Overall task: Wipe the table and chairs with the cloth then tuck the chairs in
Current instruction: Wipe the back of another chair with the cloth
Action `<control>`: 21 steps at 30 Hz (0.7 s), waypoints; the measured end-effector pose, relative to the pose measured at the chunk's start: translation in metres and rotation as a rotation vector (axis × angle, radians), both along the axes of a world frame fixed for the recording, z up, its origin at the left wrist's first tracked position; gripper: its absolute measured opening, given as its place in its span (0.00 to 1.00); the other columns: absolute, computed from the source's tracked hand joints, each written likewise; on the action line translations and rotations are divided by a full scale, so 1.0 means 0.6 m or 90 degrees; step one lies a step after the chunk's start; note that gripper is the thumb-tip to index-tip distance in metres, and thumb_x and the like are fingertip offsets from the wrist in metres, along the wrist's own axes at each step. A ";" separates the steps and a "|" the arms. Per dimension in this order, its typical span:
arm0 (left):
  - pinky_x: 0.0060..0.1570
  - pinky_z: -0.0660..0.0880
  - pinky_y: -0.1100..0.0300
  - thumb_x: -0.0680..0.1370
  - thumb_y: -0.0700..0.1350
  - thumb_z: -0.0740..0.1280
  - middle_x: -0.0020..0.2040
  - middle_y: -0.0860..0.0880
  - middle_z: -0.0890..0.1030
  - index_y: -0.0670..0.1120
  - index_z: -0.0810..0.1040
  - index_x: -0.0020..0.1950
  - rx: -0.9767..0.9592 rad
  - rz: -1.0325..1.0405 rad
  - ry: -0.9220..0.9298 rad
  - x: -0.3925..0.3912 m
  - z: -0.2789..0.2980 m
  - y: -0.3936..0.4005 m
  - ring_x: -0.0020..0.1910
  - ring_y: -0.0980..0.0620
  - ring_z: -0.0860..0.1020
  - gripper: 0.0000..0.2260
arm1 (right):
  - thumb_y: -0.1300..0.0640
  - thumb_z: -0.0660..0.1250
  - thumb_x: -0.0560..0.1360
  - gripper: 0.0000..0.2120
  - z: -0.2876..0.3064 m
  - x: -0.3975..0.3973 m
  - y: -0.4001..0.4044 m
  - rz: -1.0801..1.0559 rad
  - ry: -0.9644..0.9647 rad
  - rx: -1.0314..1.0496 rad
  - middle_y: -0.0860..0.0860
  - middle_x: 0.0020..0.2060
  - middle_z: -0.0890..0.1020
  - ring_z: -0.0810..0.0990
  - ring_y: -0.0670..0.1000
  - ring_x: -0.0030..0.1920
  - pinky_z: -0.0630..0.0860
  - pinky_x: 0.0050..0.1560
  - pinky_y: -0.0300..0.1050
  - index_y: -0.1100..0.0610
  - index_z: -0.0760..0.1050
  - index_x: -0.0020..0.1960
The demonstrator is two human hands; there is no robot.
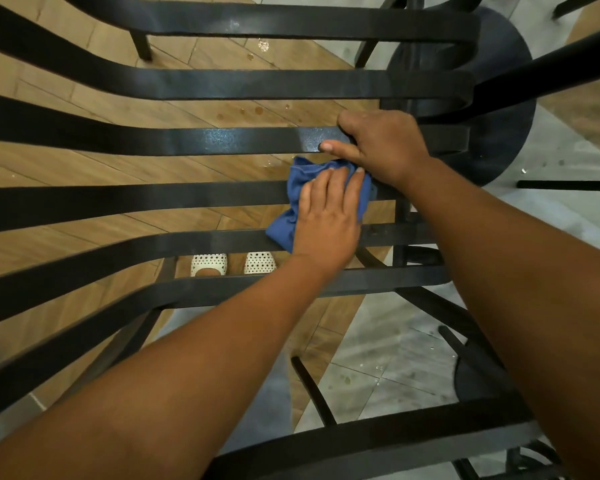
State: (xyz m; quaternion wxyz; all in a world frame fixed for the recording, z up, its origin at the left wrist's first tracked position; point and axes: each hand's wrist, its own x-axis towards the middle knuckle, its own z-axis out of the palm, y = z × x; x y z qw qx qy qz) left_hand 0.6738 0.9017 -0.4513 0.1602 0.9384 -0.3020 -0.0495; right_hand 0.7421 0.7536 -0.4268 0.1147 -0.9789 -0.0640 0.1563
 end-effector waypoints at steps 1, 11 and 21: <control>0.57 0.60 0.50 0.69 0.47 0.67 0.58 0.40 0.77 0.42 0.68 0.66 0.004 -0.009 0.009 0.009 0.001 0.017 0.60 0.44 0.65 0.27 | 0.36 0.55 0.77 0.21 -0.001 0.000 0.000 -0.004 0.000 0.001 0.54 0.35 0.75 0.76 0.57 0.39 0.60 0.36 0.46 0.54 0.67 0.42; 0.62 0.64 0.38 0.65 0.29 0.73 0.64 0.31 0.68 0.35 0.66 0.68 0.076 0.107 0.165 0.087 0.039 0.264 0.64 0.31 0.66 0.34 | 0.35 0.54 0.77 0.24 -0.010 0.002 0.003 -0.034 0.017 -0.003 0.50 0.33 0.71 0.69 0.51 0.34 0.71 0.42 0.52 0.56 0.69 0.41; 0.64 0.61 0.44 0.77 0.34 0.46 0.63 0.39 0.76 0.39 0.69 0.66 0.012 -0.173 0.073 -0.114 0.034 0.134 0.65 0.40 0.66 0.20 | 0.34 0.50 0.75 0.21 -0.008 0.002 0.003 -0.025 -0.009 -0.004 0.50 0.34 0.71 0.69 0.52 0.36 0.63 0.42 0.47 0.52 0.66 0.41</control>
